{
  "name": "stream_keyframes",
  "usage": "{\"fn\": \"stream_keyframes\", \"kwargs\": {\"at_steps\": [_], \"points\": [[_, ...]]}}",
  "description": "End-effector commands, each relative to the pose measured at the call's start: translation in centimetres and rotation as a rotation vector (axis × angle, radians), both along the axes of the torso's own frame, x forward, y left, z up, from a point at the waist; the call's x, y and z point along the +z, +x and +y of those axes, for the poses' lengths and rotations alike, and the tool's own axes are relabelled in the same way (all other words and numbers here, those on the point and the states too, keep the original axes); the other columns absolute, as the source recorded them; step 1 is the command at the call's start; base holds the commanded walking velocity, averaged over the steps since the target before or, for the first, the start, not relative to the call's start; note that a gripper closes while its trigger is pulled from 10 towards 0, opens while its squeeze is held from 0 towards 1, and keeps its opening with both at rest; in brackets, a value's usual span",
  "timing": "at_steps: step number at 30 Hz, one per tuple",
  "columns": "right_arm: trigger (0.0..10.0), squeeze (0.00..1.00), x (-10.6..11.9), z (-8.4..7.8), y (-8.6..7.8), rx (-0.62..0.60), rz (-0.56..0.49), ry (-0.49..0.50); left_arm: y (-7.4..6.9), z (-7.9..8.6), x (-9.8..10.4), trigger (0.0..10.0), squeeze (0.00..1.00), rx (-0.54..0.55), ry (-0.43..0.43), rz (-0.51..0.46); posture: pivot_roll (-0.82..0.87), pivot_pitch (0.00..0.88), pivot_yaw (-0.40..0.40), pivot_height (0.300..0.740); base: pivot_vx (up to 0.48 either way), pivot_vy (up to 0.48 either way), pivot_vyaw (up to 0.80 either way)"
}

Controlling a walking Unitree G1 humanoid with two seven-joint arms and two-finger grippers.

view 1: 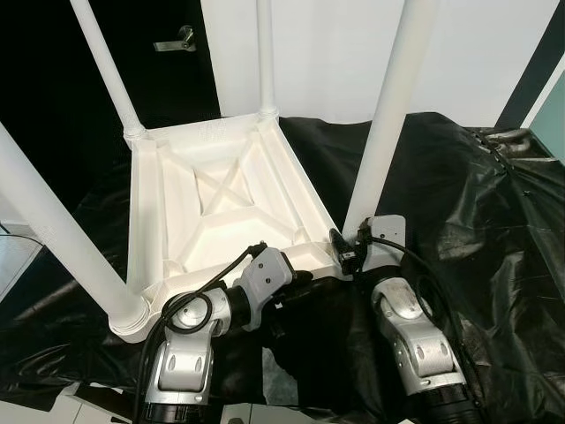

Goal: Building children table

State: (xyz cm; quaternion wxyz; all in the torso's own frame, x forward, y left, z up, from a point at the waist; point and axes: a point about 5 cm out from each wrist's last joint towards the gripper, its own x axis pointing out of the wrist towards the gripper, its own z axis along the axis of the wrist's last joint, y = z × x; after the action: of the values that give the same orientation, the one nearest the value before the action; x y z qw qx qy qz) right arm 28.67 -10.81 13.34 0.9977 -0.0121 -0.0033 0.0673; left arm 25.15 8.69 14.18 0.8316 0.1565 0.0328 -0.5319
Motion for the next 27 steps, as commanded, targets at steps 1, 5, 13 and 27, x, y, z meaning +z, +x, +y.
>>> {"fn": "stream_keyframes", "kwargs": {"at_steps": [1, 5, 13, 27], "points": [[10.0, 0.0, 0.0, 0.0, -0.3, -0.013, 0.004, 0.002, 0.8, 0.4, -0.1, 10.0, 0.0, 0.208, -0.022, -0.052, 0.05, 0.0, 0.008, 0.74, 0.0, 0.0, 0.0], [10.0, 0.0, 0.0, -0.3, -0.4, -0.029, 0.013, 0.011, 0.9, 0.4, -0.1, 10.0, 0.0, 0.2, -0.014, -0.054, 0.05, 0.0, 0.006, 0.74, 0.0, 0.0, 0.0], [10.0, 1.0, 0.4, -0.4, -0.8, 0.042, -0.016, 0.002, 0.7, 0.2, -0.1, 10.0, 0.0, 0.194, -0.018, -0.053, 0.05, 0.0, 0.005, 0.74, 0.0, 0.0, 0.0], [10.0, 1.0, 1.2, -3.6, -0.9, 0.376, -0.038, -0.063, 0.9, 0.4, 0.0, 10.0, 0.0, 0.198, -0.02, -0.054, 0.04, 0.0, 0.007, 0.74, 0.0, 0.0, 0.0]]}}
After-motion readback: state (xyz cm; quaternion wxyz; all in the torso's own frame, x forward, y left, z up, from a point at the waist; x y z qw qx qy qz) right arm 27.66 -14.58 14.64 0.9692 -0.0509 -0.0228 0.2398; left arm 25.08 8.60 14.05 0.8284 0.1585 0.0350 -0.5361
